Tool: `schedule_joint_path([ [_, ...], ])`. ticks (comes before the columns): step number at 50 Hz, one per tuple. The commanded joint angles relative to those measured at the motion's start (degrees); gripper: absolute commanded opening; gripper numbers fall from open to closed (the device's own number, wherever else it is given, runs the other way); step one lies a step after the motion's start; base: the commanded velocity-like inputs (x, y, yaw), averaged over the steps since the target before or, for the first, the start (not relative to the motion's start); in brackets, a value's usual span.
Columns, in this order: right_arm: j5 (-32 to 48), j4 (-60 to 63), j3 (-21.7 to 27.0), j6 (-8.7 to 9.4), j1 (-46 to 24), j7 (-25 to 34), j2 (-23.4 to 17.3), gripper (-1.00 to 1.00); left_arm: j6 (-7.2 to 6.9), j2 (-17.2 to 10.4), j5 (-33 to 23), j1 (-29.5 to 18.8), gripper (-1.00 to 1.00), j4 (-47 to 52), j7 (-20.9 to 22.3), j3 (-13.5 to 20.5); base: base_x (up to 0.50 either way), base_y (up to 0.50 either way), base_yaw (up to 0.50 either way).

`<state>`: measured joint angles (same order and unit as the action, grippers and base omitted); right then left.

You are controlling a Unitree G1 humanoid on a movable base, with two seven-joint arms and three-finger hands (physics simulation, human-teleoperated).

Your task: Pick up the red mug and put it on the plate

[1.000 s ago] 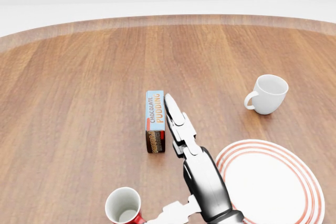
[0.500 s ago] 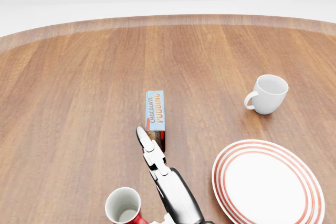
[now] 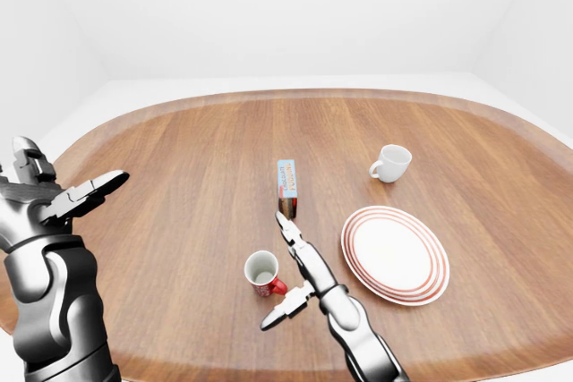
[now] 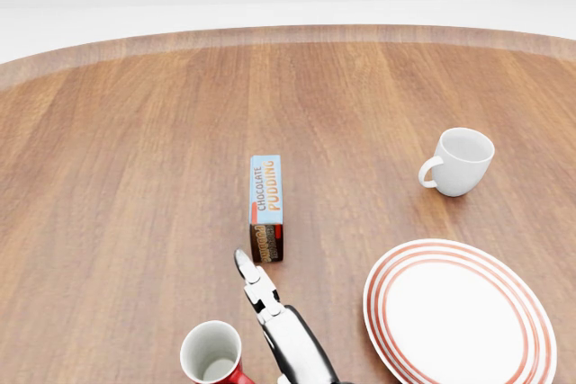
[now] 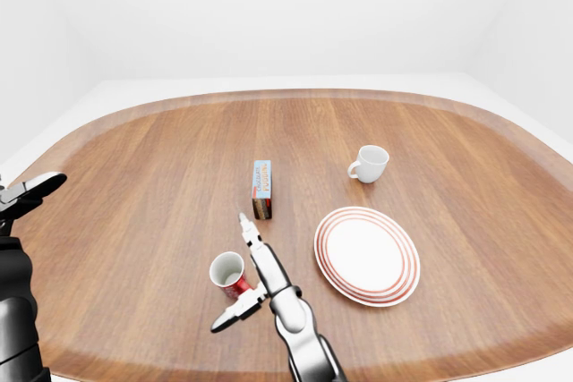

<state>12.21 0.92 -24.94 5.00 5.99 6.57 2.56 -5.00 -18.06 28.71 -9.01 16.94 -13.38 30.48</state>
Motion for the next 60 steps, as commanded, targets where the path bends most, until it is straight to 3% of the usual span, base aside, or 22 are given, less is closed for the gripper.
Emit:
schedule_joint_path([
  [1,0.6,-6.7,1.9,0.0,-1.1,0.8,1.5,1.0,0.0,0.1,0.0,0.1,1.0,0.0,0.0,0.0,0.0,0.0,0.0],
  [13,1.3,-11.5,3.5,-0.82,-2.5,1.5,2.4,1.0,0.0,0.1,0.0,0.1,1.0,-0.2,0.1,0.0,0.0,0.0,0.0],
  [29,3.0,-11.9,4.0,0.0,-4.2,2.3,3.3,1.0,0.0,0.2,-0.1,0.3,1.0,0.2,0.1,0.0,0.0,0.0,0.0],
  [47,6.0,-18.1,7.9,0.0,-13.5,4.9,6.1,1.0,0.0,0.2,-0.1,0.2,1.0,0.5,-0.1,0.0,0.0,0.0,0.0],
  [50,3.9,-23.5,9.6,-0.05,-15.9,6.2,6.9,1.0,0.0,0.2,0.0,0.1,1.0,0.6,-0.2,0.0,0.0,0.0,0.0],
  [52,3.5,-28.0,10.6,-2.36,-17.5,6.0,7.2,1.0,0.0,0.2,-0.1,0.1,1.0,0.5,-0.2,0.0,0.0,0.0,0.0],
  [56,3.6,-28.9,11.0,-2.54,-17.7,6.3,7.5,1.0,0.0,0.2,-0.1,0.0,1.0,0.4,-0.2,-0.1,0.0,0.0,0.0],
  [60,3.3,-35.0,11.9,-5.98,-19.0,6.1,7.9,1.0,0.0,0.2,-0.1,0.1,1.0,0.2,-0.2,0.0,0.0,0.0,0.0],
])
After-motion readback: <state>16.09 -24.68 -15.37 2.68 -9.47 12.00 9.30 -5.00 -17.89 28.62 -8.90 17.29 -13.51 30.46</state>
